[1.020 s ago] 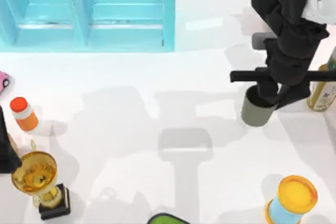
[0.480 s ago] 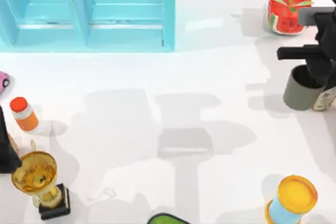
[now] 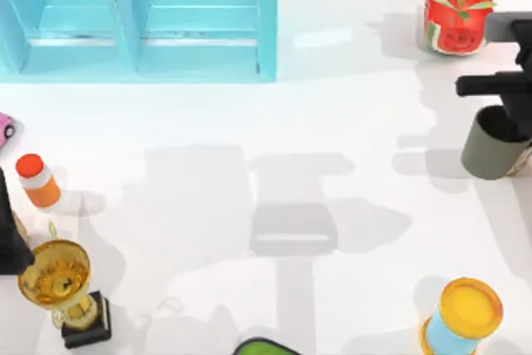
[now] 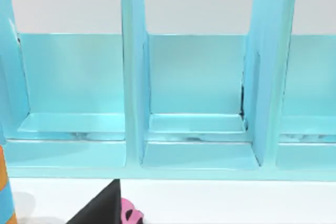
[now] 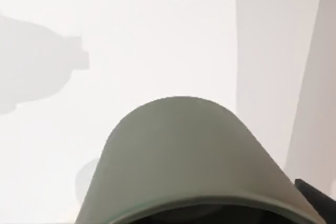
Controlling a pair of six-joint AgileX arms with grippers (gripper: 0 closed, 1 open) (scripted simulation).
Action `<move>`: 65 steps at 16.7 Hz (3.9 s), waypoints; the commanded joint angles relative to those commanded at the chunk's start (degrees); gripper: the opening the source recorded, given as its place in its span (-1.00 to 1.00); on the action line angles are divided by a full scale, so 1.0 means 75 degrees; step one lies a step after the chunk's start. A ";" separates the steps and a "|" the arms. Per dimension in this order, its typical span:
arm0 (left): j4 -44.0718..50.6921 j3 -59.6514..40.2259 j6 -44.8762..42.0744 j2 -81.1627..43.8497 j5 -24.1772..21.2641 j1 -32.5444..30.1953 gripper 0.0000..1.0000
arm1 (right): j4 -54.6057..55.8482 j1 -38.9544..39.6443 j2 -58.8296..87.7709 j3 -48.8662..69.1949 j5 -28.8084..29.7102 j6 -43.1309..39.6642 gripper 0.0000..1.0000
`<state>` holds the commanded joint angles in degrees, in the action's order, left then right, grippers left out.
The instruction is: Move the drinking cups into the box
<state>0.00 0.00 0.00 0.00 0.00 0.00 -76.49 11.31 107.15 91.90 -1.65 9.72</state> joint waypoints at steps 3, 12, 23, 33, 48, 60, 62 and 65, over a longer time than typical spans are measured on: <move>0.0000 0.0000 0.0000 0.0000 0.0000 0.0000 1.00 | -0.0480 -0.0767 -0.0107 0.0033 -0.0182 -0.1021 -1.00; 0.0000 0.0000 0.0000 0.0000 0.0000 0.0000 1.00 | -0.0480 -0.4983 -0.0170 0.0632 0.0281 -0.4687 -1.00; 0.0000 0.0000 0.0000 0.0000 0.0000 0.0000 1.00 | 0.0208 -0.5367 -0.0207 0.0236 0.0445 -0.5067 -1.00; 0.0000 0.0000 0.0000 0.0000 0.0000 0.0000 1.00 | 0.1700 -0.5285 -0.0208 -0.1170 0.0438 -0.4963 -1.00; 0.0000 0.0000 0.0000 0.0000 0.0000 0.0000 1.00 | 0.1700 -0.5285 -0.0208 -0.1170 0.0438 -0.4963 1.00; 0.0000 0.0000 0.0000 0.0000 0.0000 0.0000 1.00 | 0.0893 -0.5332 -0.0191 -0.0249 0.0479 -0.4977 1.00; 0.0000 0.0000 0.0000 0.0000 0.0000 0.0000 1.00 | 0.0164 -0.5341 -0.0143 0.0561 0.0491 -0.4991 1.00; 0.0000 0.0000 0.0000 0.0000 0.0000 0.0000 1.00 | -0.0926 -0.5341 -0.0078 0.1612 0.0460 -0.4995 1.00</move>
<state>0.00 0.00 0.00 0.00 0.00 0.00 -83.43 -28.75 106.57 103.99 1.80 -27.74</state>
